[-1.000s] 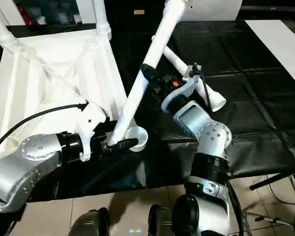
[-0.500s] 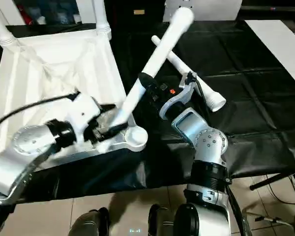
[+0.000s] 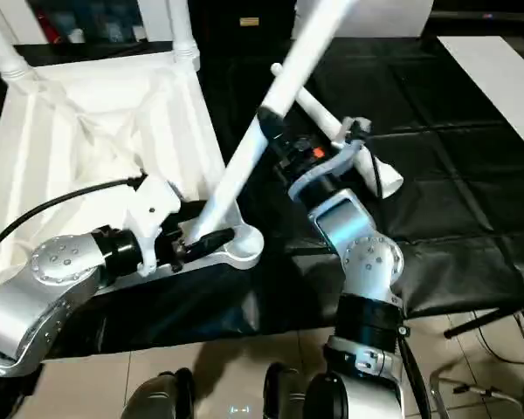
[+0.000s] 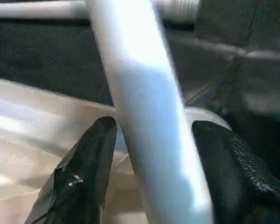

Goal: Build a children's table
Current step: Insert table leg to table base

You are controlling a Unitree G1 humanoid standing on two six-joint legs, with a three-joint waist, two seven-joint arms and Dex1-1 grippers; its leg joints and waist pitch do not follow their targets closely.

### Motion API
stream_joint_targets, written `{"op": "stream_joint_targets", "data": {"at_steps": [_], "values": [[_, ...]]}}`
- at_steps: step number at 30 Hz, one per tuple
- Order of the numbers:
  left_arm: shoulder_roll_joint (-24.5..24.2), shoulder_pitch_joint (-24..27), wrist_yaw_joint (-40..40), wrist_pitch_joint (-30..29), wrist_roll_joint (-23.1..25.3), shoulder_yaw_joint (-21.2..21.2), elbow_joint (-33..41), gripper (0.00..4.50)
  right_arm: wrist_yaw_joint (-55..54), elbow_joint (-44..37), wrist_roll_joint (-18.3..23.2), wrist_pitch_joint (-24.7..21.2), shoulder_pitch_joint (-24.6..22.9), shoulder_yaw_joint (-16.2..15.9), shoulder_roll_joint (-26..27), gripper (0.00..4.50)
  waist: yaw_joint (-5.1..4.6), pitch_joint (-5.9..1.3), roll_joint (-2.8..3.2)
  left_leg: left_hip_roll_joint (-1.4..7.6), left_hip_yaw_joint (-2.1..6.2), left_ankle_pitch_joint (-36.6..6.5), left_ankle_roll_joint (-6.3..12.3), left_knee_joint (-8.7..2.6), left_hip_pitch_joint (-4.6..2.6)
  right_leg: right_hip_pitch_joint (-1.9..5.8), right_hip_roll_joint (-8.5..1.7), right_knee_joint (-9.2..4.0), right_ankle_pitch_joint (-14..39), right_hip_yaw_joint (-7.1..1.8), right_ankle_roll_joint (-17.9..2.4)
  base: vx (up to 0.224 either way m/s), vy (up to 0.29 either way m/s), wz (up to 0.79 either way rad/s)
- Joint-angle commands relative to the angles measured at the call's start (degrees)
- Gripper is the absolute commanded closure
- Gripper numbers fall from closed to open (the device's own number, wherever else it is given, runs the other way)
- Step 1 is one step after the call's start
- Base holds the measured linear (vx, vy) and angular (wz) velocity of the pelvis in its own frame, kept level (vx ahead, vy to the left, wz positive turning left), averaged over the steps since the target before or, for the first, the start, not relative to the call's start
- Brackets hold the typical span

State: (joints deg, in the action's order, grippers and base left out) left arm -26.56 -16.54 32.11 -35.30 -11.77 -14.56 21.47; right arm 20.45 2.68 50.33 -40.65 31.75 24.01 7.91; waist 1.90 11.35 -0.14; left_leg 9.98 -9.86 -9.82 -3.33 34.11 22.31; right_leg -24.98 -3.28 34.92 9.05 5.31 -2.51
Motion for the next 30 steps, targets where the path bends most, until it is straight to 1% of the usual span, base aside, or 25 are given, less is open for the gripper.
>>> {"op": "stream_joint_targets", "data": {"at_steps": [1, 3, 4, 5, 6, 8, 9, 12, 15, 20, 21, 22, 24, 25, 26, 27, 28, 29, 30], "values": [[0.32, 1.02, -1.54, -0.66, 1.10, -0.09, -0.73, 2.06, 1.45, -2.63, 2.43, 0.86, -1.09, -0.25, 0.91, 2.93, -0.04, -5.29, 0.62, 2.61, 1.14, -8.26, 1.86, -3.97, -0.73, 3.95, -4.98, -4.70, 17.74, -3.91, -7.55, 0.000, 0.000, 0.00], [1.17, 1.15, -2.11, -1.91, 0.41, 0.60, -0.43, 2.06, 1.54, -3.08, 3.28, 0.91, -1.78, -0.14, 1.37, 2.93, -0.03, -5.34, 0.70, 2.62, 1.14, -7.87, 1.76, -3.97, -0.78, 3.89, -4.99, -4.63, 17.29, -3.87, -8.22, 0.000, 0.000, 0.00], [1.75, 1.15, -2.38, -2.57, -0.27, 1.07, -0.01, 2.06, 1.69, -3.26, 3.34, 1.31, -2.39, -0.45, 1.53, 2.93, 0.02, -5.29, 0.72, 2.63, 1.13, -8.08, 1.77, -3.94, -0.84, 3.78, -4.98, -4.74, 17.47, -3.88, -8.26, 0.000, 0.000, 0.00], [2.13, 1.15, -2.53, -2.98, -0.74, 1.37, 0.29, 2.06, 1.78, -3.36, 3.33, 1.61, -2.80, -0.71, 1.60, 2.93, 0.03, -5.25, 0.64, 2.58, 1.09, -8.43, 1.71, -3.94, -0.77, 3.84, -5.00, -4.81, 17.95, -3.89, -8.30, 0.000, 0.000, 0.00], [2.51, 1.14, -2.69, -3.19, -1.19, 1.71, 0.56, 2.06, 1.91, -3.46, 3.14, 1.95, -3.21, -0.96, 1.69, 2.93, 0.11, -5.25, 0.75, 2.56, 1.15, -8.35, 1.67, -3.94, -0.72, 3.86, -5.03, -4.76, 18.06, -3.87, -8.34, 0.000, 0.000, 0.00], [2.93, 1.20, -2.01, -2.09, -1.71, 1.77, 1.20, 2.06, 2.58, -3.40, 2.51, 2.96, -4.07, -1.74, 1.76, 2.93, 0.12, -5.27, 0.67, 2.50, 1.14, -8.90, 1.71, -3.94, -0.78, 3.83, -5.02, -4.99, 19.03, -3.83, -8.13, 0.000, 0.000, 0.00], [2.89, 1.31, -1.77, -1.84, -1.74, 1.66, 1.41, 2.06, 2.71, -3.46, 2.29, 3.15, -4.27, -1.98, 1.71, 2.93, 0.10, -5.24, 0.74, 2.52, 1.17, -9.11, 1.70, -3.94, -0.72, 3.81, -5.04, -5.06, 19.52, -3.80, -7.84, 0.000, 0.000, 0.00], [2.68, 1.73, -1.20, -1.39, -2.20, 1.41, 1.99, 2.06, 2.92, -3.27, 1.49, 3.68, -4.56, -2.61, 1.34, 2.93, 0.11, -5.39, 0.69, 2.54, 1.22, -8.73, 1.74, -3.93, -0.74, 3.87, -5.04, -4.89, 19.09, -3.82, -7.87, 0.000, 0.000, 0.00], [2.61, 1.89, -1.12, -1.80, -2.05, 1.61, 2.26, 2.06, 3.10, -3.20, 1.11, 4.16, -4.80, -3.17, 0.93, 2.93, 0.06, -5.32, 0.62, 2.51, 1.15, -9.00, 1.77, -3.95, -0.77, 3.79, -4.93, -5.03, 19.63, -3.79, -7.53, 0.000, 0.000, 0.00], [1.88, 2.27, -0.86, -1.90, -2.07, 1.77, 2.35, 2.06, 3.12, -2.75, 1.25, 5.29, -4.87, -3.60, 0.48, 2.93, 0.10, -5.42, 0.69, 2.55, 1.21, -8.57, 1.79, -3.94, -0.74, 3.82, -4.96, -4.87, 18.90, -3.79, -7.60, 0.000, 0.000, 0.00], [1.18, 2.48, -0.25, -1.28, -1.79, 1.52, 2.36, 2.06, 3.26, -2.71, 1.34, 5.48, -4.86, -3.61, 0.43, 2.93, 0.08, -5.49, 0.69, 2.53, 1.16, -8.63, 1.82, -3.90, -0.79, 3.82, -4.95, -4.89, 18.85, -3.83, -7.62, 0.000, 0.000, 0.00], [-0.58, 2.95, 1.52, 1.49, -0.81, 0.85, 1.91, 2.06, 3.68, -2.68, 1.64, 5.55, -4.81, -3.62, 0.31, 2.93, 0.14, -5.40, 0.67, 2.47, 1.25, -8.64, 2.01, -3.96, -0.67, 3.88, -4.97, -5.02, 19.10, -3.81, -7.52, 0.000, 0.000, 0.00], [-1.98, 3.42, 3.07, 4.89, 0.15, 0.62, 1.07, 2.06, 4.28, -2.62, 1.71, 5.51, -4.85, -3.81, 0.06, 2.93, 0.05, -5.47, 0.62, 2.45, 1.28, -8.62, 2.09, -4.02, -0.62, 3.97, -4.96, -4.93, 19.29, -3.81, -7.17, 0.000, 0.000, 0.00], [-2.29, 3.57, 3.53, 6.24, 0.46, 0.68, 0.65, 2.06, 4.51, -2.58, 1.72, 5.54, -4.91, -4.00, -0.10, 2.93, 0.05, -5.40, 0.81, 2.55, 1.23, -8.64, 2.11, -4.04, -0.86, 3.72, -4.85, -4.94, 18.97, -3.81, -7.25, 0.000, 0.000, 0.00], [-2.35, 3.64, 4.04, 7.79, 0.52, 0.99, -0.06, 2.06, 4.94, -2.51, 1.70, 5.51, -5.03, -4.26, -0.37, 2.93, -0.02, -5.43, 0.44, 2.64, 1.17, -8.65, 2.00, -4.07, -0.88, 3.76, -4.87, -4.91, 18.81, -3.85, -7.34, 0.000, 0.000, 0.00], [-2.41, 3.68, 4.33, 8.52, 0.53, 1.14, -0.42, 2.02, 5.16, -2.48, 1.72, 5.50, -5.12, -4.43, -0.51, 2.93, 0.13, -5.33, 0.68, 2.61, 1.15, -8.77, 1.94, -4.07, -0.97, 3.62, -4.97, -4.94, 19.03, -3.90, -7.58, 0.000, 0.000, 0.00], [-3.39, 3.75, 5.07, 10.59, 1.49, 0.90, -1.36, 2.31, 5.65, -2.42, 1.67, 5.49, -5.48, -4.78, -0.77, 2.93, 0.10, -5.39, 0.67, 2.63, 1.12, -8.86, 1.82, -4.04, -0.92, 3.69, -5.00, -4.86, 18.92, -3.93, -7.69, 0.000, 0.000, 0.00], [-4.29, 3.82, 5.57, 12.09, 2.43, 0.44, -1.85, 2.49, 5.84, -2.40, 1.65, 5.56, -5.70, -4.96, -0.87, 2.93, 0.18, -5.38, 0.63, 2.59, 1.18, -8.95, 1.88, -4.06, -0.86, 3.77, -5.01, -4.91, 19.03, -3.91, -7.52, 0.000, 0.000, 0.00], [-4.81, 3.90, 5.87, 12.99, 2.95, 0.15, -2.10, 2.52, 5.94, -2.38, 1.66, 5.62, -5.84, -5.06, -0.92, 2.93, 0.16, -5.38, 0.59, 2.60, 1.24, -8.96, 1.89, -4.11, -0.79, 3.82, -5.05, -4.84, 19.06, -3.95, -7.31, 0.000, 0.000, 0.00]]}}
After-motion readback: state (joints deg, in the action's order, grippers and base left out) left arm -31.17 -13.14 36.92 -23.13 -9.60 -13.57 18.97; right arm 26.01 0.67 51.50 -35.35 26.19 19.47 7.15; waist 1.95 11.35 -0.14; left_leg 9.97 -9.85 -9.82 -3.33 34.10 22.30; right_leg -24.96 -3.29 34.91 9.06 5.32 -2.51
